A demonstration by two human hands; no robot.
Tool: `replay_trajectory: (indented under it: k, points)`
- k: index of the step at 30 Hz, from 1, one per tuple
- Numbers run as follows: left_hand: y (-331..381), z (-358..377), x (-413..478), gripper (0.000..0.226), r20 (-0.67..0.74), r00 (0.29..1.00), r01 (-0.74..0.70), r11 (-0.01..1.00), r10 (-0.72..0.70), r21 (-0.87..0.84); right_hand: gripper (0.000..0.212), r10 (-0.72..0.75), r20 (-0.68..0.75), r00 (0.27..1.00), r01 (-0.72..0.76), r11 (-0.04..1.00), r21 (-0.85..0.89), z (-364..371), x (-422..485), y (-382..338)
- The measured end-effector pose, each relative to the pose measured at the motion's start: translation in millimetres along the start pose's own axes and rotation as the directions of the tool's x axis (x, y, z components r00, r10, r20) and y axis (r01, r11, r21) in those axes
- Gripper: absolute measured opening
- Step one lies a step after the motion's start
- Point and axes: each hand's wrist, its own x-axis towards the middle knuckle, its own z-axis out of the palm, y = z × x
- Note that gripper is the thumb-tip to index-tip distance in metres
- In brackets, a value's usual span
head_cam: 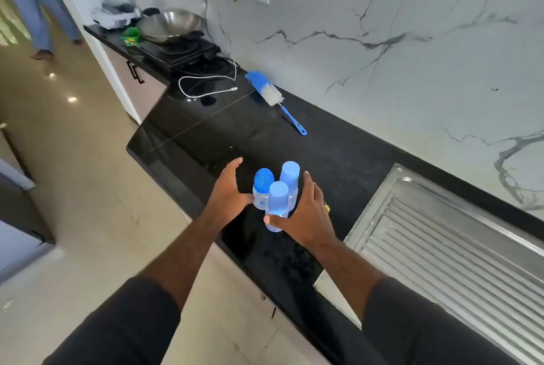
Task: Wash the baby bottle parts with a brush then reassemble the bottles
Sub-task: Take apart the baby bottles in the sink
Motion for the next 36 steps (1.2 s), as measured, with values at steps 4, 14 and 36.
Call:
replay_trajectory:
  k: [4,14,36]
  points:
    - [-6,0,15,0.094,0.093,0.994,-0.052,0.999,0.052,0.001,0.079,0.073,-0.224,0.972,-0.082,0.996,-0.031,2,2,-5]
    - [-10,10,25,0.051,0.197,0.972,-0.146,0.986,0.129,0.075,0.05,0.002,-0.284,0.959,-0.031,0.995,-0.098,22,7,-10]
    - [89,196,-159,0.056,0.557,0.695,-0.466,0.875,0.456,-0.135,0.038,0.536,-0.486,0.691,-0.513,0.836,0.194,-150,-269,180]
